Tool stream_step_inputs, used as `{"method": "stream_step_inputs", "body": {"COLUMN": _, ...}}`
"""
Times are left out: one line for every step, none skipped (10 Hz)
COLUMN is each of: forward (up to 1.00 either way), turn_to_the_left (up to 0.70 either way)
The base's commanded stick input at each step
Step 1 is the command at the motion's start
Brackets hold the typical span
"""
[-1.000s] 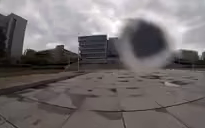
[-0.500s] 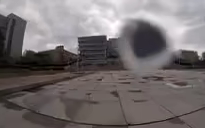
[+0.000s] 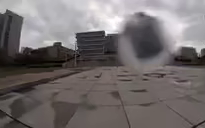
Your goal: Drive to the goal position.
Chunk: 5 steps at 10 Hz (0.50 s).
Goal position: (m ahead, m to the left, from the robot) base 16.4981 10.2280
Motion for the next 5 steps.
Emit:
{"method": "stream_step_inputs", "body": {"forward": 0.7, "turn_to_the_left": 0.0}}
{"method": "stream_step_inputs", "body": {"forward": 0.7, "turn_to_the_left": 0.0}}
{"method": "stream_step_inputs", "body": {"forward": 0.7, "turn_to_the_left": 0.0}}
{"method": "stream_step_inputs", "body": {"forward": 0.7, "turn_to_the_left": 0.0}}
{"method": "stream_step_inputs", "body": {"forward": 0.7, "turn_to_the_left": 0.0}}
